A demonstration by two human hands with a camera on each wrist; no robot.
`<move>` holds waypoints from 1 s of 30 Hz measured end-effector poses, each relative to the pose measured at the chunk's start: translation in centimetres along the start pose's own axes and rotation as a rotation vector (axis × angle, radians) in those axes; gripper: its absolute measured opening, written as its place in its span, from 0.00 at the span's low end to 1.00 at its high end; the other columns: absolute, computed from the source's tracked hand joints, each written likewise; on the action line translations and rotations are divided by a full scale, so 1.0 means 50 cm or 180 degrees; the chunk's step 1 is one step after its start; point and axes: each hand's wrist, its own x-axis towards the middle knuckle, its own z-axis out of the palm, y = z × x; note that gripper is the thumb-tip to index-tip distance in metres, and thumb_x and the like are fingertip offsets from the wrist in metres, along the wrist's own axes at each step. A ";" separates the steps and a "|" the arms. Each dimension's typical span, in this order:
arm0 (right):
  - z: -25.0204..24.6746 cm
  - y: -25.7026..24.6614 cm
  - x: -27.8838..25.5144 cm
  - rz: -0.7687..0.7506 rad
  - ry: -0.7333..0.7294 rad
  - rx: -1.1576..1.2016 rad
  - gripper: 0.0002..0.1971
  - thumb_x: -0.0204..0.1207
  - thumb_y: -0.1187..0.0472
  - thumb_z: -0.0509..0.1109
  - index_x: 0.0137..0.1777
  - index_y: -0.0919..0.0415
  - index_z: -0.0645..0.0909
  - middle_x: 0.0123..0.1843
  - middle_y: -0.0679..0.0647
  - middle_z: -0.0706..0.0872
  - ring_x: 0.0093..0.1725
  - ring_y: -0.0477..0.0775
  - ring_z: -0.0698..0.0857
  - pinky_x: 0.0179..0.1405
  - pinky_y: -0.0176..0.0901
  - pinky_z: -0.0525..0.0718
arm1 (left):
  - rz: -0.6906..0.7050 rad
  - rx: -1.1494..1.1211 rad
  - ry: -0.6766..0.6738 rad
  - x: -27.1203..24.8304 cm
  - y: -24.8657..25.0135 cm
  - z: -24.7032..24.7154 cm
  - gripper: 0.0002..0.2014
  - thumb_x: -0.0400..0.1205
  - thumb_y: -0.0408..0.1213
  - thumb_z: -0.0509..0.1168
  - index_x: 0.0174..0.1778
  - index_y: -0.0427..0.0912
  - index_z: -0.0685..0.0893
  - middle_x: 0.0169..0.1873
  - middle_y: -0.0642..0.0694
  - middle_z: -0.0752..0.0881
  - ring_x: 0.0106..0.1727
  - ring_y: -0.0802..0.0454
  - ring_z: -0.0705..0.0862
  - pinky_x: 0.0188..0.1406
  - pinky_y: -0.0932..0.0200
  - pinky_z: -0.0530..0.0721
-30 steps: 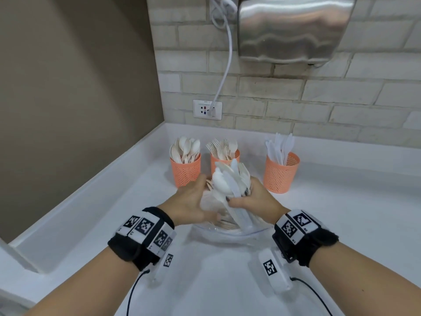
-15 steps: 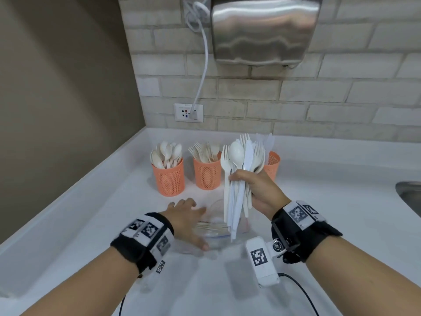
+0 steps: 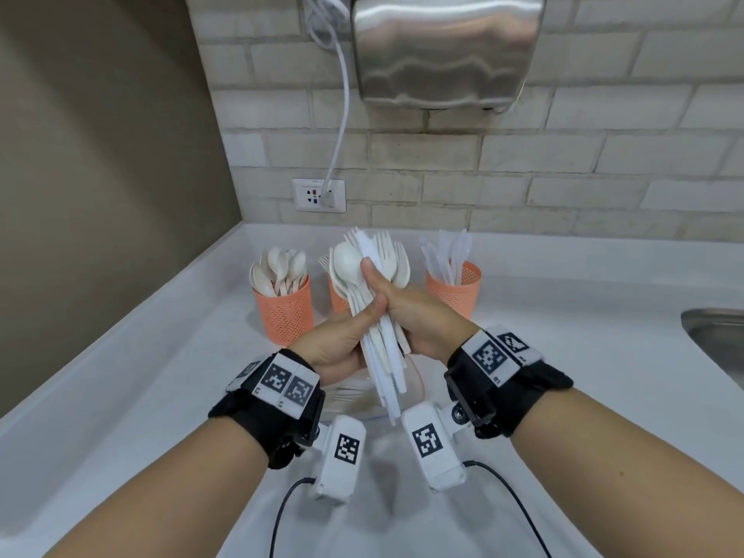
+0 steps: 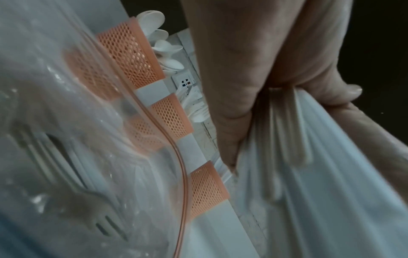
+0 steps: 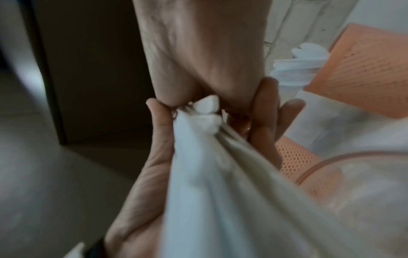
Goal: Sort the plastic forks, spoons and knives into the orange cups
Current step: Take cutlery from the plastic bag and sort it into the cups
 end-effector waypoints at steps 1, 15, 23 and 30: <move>-0.002 -0.003 0.001 0.0024 0.0029 -0.0368 0.34 0.70 0.30 0.59 0.61 0.58 0.82 0.55 0.57 0.90 0.56 0.55 0.88 0.54 0.44 0.86 | 0.0002 -0.0034 0.0025 -0.003 0.003 -0.001 0.36 0.67 0.58 0.67 0.69 0.41 0.75 0.64 0.34 0.83 0.62 0.44 0.85 0.56 0.53 0.86; -0.012 0.007 0.004 -0.0045 0.0436 -0.0258 0.23 0.70 0.39 0.70 0.52 0.58 0.76 0.37 0.52 0.85 0.37 0.50 0.85 0.42 0.45 0.85 | 0.0165 -0.0786 0.0467 0.000 0.016 -0.005 0.22 0.70 0.27 0.68 0.62 0.30 0.81 0.47 0.35 0.88 0.51 0.42 0.87 0.61 0.41 0.82; -0.025 0.025 -0.009 -0.0517 -0.0190 -0.0953 0.14 0.79 0.67 0.66 0.64 0.61 0.74 0.31 0.54 0.78 0.25 0.46 0.84 0.31 0.39 0.84 | 0.0299 -0.0971 0.0970 0.019 0.013 -0.035 0.06 0.76 0.34 0.67 0.47 0.38 0.85 0.42 0.38 0.85 0.42 0.43 0.87 0.36 0.47 0.88; -0.040 0.018 -0.031 -0.0390 0.0069 -0.1992 0.15 0.79 0.71 0.57 0.38 0.50 0.73 0.38 0.48 0.79 0.42 0.52 0.83 0.43 0.44 0.81 | 0.0362 -0.1094 0.1619 0.037 0.012 -0.061 0.05 0.78 0.33 0.68 0.37 0.41 0.81 0.20 0.49 0.85 0.24 0.57 0.86 0.29 0.60 0.87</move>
